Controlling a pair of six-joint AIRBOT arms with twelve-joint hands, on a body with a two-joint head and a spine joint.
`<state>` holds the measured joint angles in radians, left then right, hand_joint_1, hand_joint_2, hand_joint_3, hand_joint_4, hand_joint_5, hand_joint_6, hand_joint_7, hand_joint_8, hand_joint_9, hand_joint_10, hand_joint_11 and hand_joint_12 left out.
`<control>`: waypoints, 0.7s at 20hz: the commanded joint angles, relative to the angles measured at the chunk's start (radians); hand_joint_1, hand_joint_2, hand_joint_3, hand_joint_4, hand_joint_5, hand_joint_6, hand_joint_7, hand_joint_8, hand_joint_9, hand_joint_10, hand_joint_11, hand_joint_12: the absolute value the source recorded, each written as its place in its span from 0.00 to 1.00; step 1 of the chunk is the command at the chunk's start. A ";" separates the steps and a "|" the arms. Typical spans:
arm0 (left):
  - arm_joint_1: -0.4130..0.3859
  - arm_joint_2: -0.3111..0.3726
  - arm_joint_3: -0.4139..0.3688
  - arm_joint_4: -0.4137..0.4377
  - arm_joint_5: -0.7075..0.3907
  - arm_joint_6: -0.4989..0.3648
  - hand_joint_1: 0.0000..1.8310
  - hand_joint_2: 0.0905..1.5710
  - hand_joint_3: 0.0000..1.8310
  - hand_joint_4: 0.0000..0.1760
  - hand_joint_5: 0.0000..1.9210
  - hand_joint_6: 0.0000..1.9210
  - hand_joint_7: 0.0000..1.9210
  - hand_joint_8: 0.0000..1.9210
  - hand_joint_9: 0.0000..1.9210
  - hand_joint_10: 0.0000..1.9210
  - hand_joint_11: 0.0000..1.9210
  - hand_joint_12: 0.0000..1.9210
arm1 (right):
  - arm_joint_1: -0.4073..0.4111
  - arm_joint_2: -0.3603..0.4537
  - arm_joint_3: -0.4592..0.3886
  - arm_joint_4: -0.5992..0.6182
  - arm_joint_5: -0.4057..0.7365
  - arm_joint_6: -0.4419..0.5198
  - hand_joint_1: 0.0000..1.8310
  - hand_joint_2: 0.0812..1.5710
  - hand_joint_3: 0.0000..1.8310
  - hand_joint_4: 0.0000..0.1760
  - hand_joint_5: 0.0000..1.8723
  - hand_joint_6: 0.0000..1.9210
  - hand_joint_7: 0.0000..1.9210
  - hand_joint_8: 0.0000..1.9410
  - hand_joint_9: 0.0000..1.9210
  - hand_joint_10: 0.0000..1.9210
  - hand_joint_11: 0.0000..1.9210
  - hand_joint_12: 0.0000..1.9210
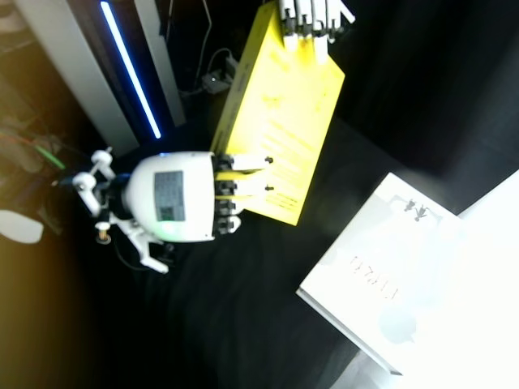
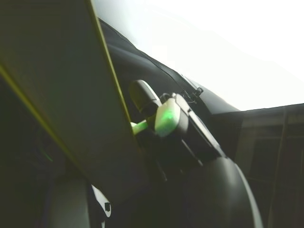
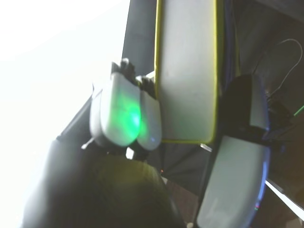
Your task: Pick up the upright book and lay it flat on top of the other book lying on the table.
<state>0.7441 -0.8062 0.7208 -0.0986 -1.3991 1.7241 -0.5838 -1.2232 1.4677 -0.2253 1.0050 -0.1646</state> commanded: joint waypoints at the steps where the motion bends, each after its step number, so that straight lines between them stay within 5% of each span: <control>1: -0.004 0.007 0.004 0.000 -0.145 0.017 0.51 0.78 0.00 0.57 0.51 0.98 0.18 0.07 0.14 0.21 0.01 0.58 | 0.005 0.004 0.005 0.002 0.058 0.006 0.82 0.45 0.56 1.00 0.71 1.00 0.79 1.00 0.85 1.00 0.86 1.00; 2: -0.003 0.008 0.004 -0.003 -0.144 0.017 0.54 0.80 0.00 0.15 0.07 0.39 0.20 0.03 0.13 0.23 0.00 0.69 | 0.005 0.005 0.005 0.003 0.058 0.006 0.85 0.44 0.55 1.00 0.71 1.00 0.79 1.00 0.85 1.00 0.87 1.00; 3: -0.001 0.009 0.004 -0.005 -0.144 0.017 0.57 0.80 0.00 0.37 0.41 0.88 0.21 0.02 0.14 0.24 0.01 0.69 | 0.006 0.005 0.005 0.004 0.058 0.006 0.84 0.44 0.56 1.00 0.71 1.00 0.79 1.00 0.86 1.00 0.86 1.00; 4: 0.003 0.010 0.003 -0.008 -0.143 0.017 0.45 0.76 0.00 0.17 0.18 0.55 0.26 0.03 0.17 0.27 0.00 0.69 | 0.006 0.005 0.005 0.006 0.058 0.006 0.84 0.43 0.56 1.00 0.71 1.00 0.78 1.00 0.85 1.00 0.86 1.00; 5: 0.007 0.013 0.002 -0.010 -0.145 0.017 0.57 0.79 0.00 0.14 0.08 0.39 0.22 0.01 0.13 0.27 0.00 0.70 | 0.006 0.005 0.005 0.006 0.058 0.006 0.85 0.42 0.58 1.00 0.72 1.00 0.78 1.00 0.85 1.00 0.86 1.00; 6: 0.016 0.018 -0.001 -0.017 -0.150 0.017 0.58 0.80 0.00 0.36 0.41 0.88 0.21 0.01 0.13 0.27 0.01 0.69 | 0.007 0.005 0.005 0.007 0.058 0.006 0.84 0.42 0.59 1.00 0.72 1.00 0.79 1.00 0.85 1.00 0.87 1.00; 7: 0.023 0.023 -0.004 -0.021 -0.154 0.017 0.45 0.76 0.00 0.17 0.18 0.55 0.26 0.02 0.16 0.30 0.00 0.69 | 0.008 0.005 0.004 0.008 0.058 0.006 0.86 0.41 0.59 1.00 0.72 1.00 0.78 1.00 0.84 1.00 0.86 1.00; 8: 0.037 0.029 -0.007 -0.033 -0.158 0.018 0.33 0.77 0.00 0.13 0.08 0.38 0.22 0.00 0.12 0.29 0.00 0.70 | 0.011 0.013 -0.001 0.008 0.058 0.006 0.86 0.41 0.59 1.00 0.71 1.00 0.77 1.00 0.83 1.00 0.86 1.00; 9: 0.049 0.033 -0.008 -0.044 -0.164 0.018 0.51 0.81 0.00 0.42 0.43 0.88 0.22 0.01 0.12 0.28 0.01 0.69 | 0.015 0.025 -0.006 0.008 0.058 0.006 0.85 0.42 0.57 1.00 0.70 1.00 0.75 1.00 0.83 1.00 0.86 1.00; 11: 0.073 0.039 -0.012 -0.066 -0.170 0.018 0.50 0.78 0.00 0.51 0.51 0.98 0.21 0.01 0.12 0.28 0.00 0.70 | 0.025 0.054 -0.017 0.008 0.058 0.002 0.85 0.43 0.57 1.00 0.70 1.00 0.75 1.00 0.83 1.00 0.87 1.00; 12: 0.089 0.044 -0.015 -0.077 -0.175 0.018 0.54 0.80 0.00 0.13 0.06 0.39 0.21 0.00 0.11 0.29 0.00 0.70 | 0.033 0.071 -0.026 0.008 0.058 -0.007 0.83 0.45 0.57 1.00 0.70 1.00 0.77 1.00 0.85 1.00 0.87 1.00; 13: 0.101 0.048 -0.019 -0.087 -0.183 0.018 0.57 0.80 0.00 0.36 0.40 0.88 0.21 0.00 0.12 0.28 0.01 0.69 | 0.036 0.087 -0.036 0.008 0.058 -0.020 0.82 0.46 0.57 1.00 0.70 1.00 0.77 1.00 0.85 1.00 0.87 1.00; 14: 0.111 0.048 -0.020 -0.095 -0.193 0.018 0.36 0.64 0.00 0.87 0.08 0.18 0.04 0.00 0.02 0.06 0.00 0.14 | 0.038 0.101 -0.044 0.016 0.058 -0.033 0.82 0.47 0.54 1.00 0.68 1.00 0.77 1.00 0.85 1.00 0.87 1.00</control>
<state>0.8600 -0.7715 0.6964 -0.1673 -1.4311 1.7275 -0.5526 -1.1370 1.4166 -0.2436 0.9810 -0.1894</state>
